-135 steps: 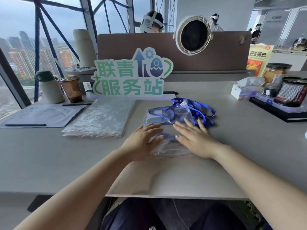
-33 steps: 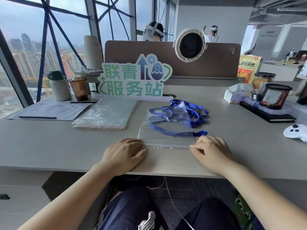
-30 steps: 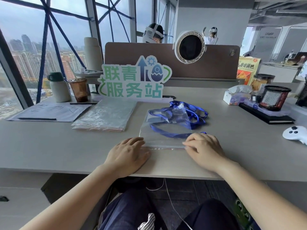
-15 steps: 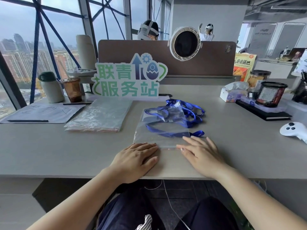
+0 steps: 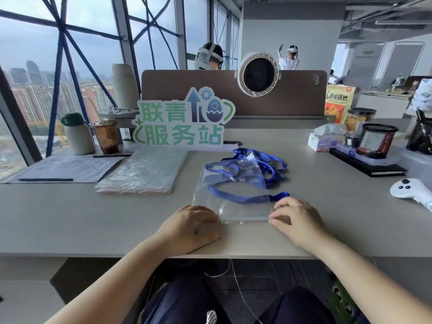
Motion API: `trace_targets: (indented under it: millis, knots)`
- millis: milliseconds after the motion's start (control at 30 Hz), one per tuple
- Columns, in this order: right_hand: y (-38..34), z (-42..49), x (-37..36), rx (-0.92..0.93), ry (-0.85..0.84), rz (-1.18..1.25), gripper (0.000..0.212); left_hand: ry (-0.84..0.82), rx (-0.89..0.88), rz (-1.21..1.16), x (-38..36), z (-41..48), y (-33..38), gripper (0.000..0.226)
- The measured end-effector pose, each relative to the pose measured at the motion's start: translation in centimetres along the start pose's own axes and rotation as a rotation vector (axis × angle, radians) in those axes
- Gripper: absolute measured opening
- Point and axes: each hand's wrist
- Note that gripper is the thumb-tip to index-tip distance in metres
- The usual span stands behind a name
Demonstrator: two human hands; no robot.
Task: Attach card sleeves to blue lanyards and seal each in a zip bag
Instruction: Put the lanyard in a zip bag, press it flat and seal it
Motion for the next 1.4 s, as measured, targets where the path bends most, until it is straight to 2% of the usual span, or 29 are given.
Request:
trace_targets:
  millis: [100,200,267,333,433,467,567,633,767,900,1000,1100,1133,1200,1300,1333,1400]
  knots:
    - [0.1,0.5,0.1,0.059,-0.035,-0.016,0.008,0.042,0.023,-0.021,0.0,0.4,-0.6,0.067]
    - [0.0,1.3,-0.2,0.124,-0.049,-0.063,0.008,0.035,0.07,-0.017,-0.3,1.1,-0.9,0.082]
    - [-0.1,1.9,-0.4,0.121,-0.019,0.014,0.008,0.018,0.087,0.01,-0.3,1.6,-1.1,0.084]
    - [-0.4,2.8,-0.2,0.052,0.026,0.213,0.01,0.043,0.125,-0.016,0.1,2.0,-1.4,0.067]
    - [-0.8,4.0,0.3,-0.044,0.027,0.423,0.013,0.143,0.167,-0.13,0.7,2.9,-2.5,0.017]
    - [-0.7,4.4,0.3,-0.055,0.037,0.475,0.012,0.159,0.202,-0.184,1.0,3.3,-3.0,0.009]
    - [-0.3,5.8,0.0,-0.081,0.076,0.592,0.012,0.252,0.295,-0.576,1.6,4.5,-3.8,0.016]
    - [-0.2,6.9,-0.2,-0.09,0.117,0.604,0.012,0.306,0.34,-0.751,2.0,5.5,-3.6,0.017]
    - [0.2,9.4,-1.2,-0.189,0.159,0.617,0.01,0.271,0.482,-0.775,1.2,7.5,-3.6,0.006]
    - [1.5,11.3,-2.8,-0.287,0.138,0.392,0.019,0.27,0.548,-0.425,-0.1,9.0,-4.8,0.033]
    - [1.8,12.2,-3.1,-0.321,0.111,0.234,0.02,0.242,0.53,-0.208,-0.4,9.8,-4.9,0.033]
    - [1.9,12.8,-3.1,-0.334,0.107,0.115,0.023,0.281,0.353,-0.063,-0.8,10.2,-5.4,0.018]
    - [2.0,12.8,-3.1,-0.324,0.106,0.094,0.024,0.271,0.271,-0.028,-1.0,10.2,-5.6,0.021]
    - [2.3,12.7,-3.2,-0.256,0.122,0.119,0.023,0.183,0.166,0.011,-1.0,10.1,-5.5,0.051]
    - [2.9,12.1,-2.7,-0.052,0.094,0.406,0.024,0.072,0.126,0.035,-1.0,9.7,-5.1,0.084]
    - [3.0,11.7,-2.3,0.006,0.026,0.472,0.033,0.042,0.123,0.045,-0.9,9.7,-5.1,0.092]
    - [3.5,11.4,-1.8,0.065,-0.116,0.422,0.054,-0.013,0.124,0.069,-0.7,9.6,-5.1,0.103]
Point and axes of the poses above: each hand's wrist, its own z-axis towards the middle knuckle, its own x-axis out of the back of the hand, y = z × x, and after that the axes turned 5 degrees about z, right-handed
